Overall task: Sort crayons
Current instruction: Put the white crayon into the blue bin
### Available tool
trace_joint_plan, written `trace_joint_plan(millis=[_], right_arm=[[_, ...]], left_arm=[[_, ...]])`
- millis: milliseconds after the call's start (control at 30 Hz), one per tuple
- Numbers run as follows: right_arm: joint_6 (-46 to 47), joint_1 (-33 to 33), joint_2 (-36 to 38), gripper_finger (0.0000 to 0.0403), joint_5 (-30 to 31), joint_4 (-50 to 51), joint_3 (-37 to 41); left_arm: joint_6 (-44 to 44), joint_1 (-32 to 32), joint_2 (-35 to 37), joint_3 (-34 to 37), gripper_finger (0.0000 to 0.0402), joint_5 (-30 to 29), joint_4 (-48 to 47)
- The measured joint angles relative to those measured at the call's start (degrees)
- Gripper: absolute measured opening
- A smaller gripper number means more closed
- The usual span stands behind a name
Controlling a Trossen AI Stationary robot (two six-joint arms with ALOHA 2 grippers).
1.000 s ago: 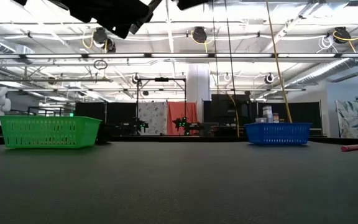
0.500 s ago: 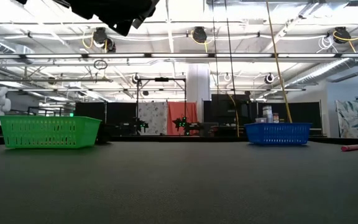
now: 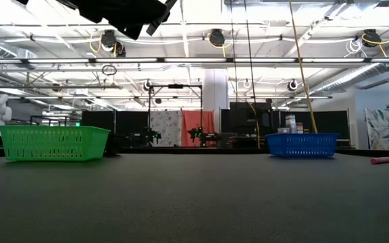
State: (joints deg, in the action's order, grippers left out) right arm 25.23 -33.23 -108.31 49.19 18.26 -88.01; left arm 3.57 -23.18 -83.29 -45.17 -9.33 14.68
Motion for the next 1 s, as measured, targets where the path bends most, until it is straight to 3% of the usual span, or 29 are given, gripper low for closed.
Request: trace_joint_plan(millis=[167,333,533,767,1000], right_arm=[[0.2,0.1,0.0,0.0004,0.1,0.4,0.0],[0.6,0.2,0.0,0.0005,0.3,1.4,0.0],[6.9,0.3,0.0,0.0006,2.0,8.8,0.0],[20.0,3.0,0.4,0.0006,4.9,26.1,0.0],[40.5,9.5,0.7,0.0006,4.8,52.6,0.0]], left_arm=[[0.0,0.4,0.0,0.0,0.0020,-1.5,-1.7],[-0.2,0.4,0.0,0.0,0.0060,-1.8,-4.1],[-0.2,0.3,1.9,0.0,0.0091,-5.4,-7.2],[-0.2,0.2,5.3,0.0,0.0094,-8.4,-12.1],[-0.7,-0.2,5.5,0.0,0.0094,-7.8,-15.6]])
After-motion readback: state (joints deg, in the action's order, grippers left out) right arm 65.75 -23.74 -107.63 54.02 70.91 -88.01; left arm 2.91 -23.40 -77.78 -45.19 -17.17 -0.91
